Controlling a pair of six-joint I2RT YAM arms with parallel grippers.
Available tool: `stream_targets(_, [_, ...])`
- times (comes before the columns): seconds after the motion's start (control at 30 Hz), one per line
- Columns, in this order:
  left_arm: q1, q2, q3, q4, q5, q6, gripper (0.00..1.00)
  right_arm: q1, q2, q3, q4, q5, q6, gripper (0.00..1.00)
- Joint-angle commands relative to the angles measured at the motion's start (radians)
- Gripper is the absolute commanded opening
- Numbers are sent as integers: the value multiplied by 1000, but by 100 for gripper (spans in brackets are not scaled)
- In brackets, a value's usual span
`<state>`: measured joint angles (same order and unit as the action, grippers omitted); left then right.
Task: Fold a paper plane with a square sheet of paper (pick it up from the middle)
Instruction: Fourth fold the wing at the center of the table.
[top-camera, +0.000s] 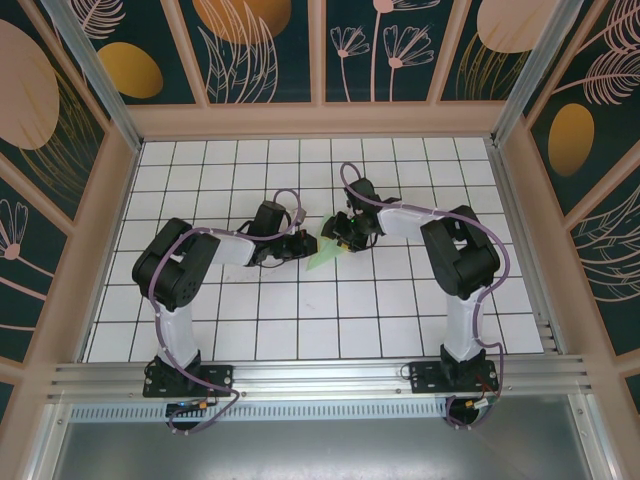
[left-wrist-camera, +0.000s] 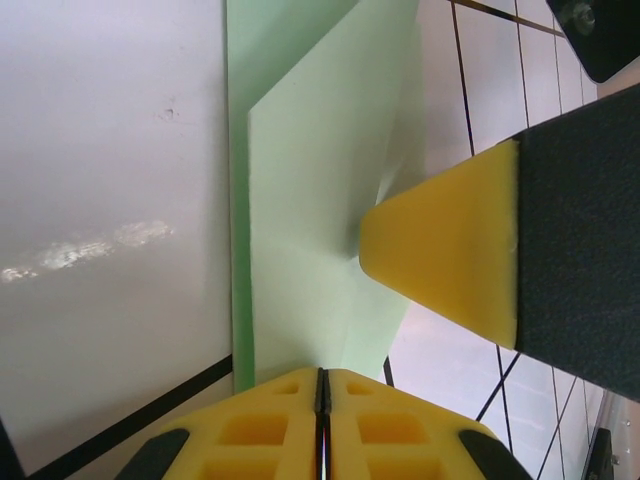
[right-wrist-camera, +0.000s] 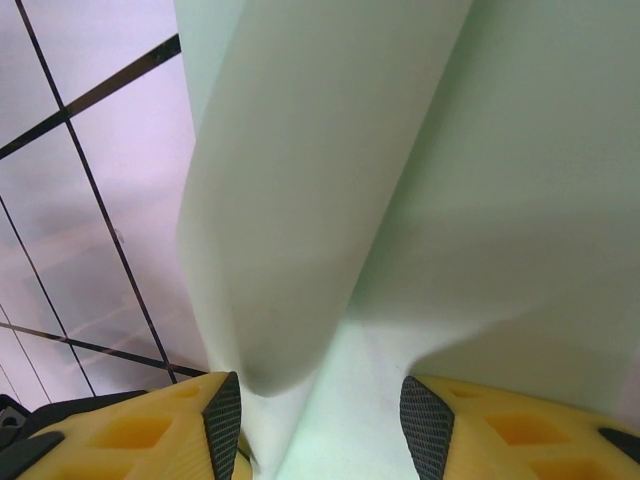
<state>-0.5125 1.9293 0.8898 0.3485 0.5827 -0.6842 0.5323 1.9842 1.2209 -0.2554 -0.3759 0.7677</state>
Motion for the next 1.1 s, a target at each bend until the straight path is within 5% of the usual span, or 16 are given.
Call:
stream_targets(0.0, [-4,13,29,-26,-25,24,12,-20,131,-49,-155,145,7,50])
stream_targets(1.07, [-4,36,39,-62,-21,43,11,-15,165,-39,-163,128,23,42])
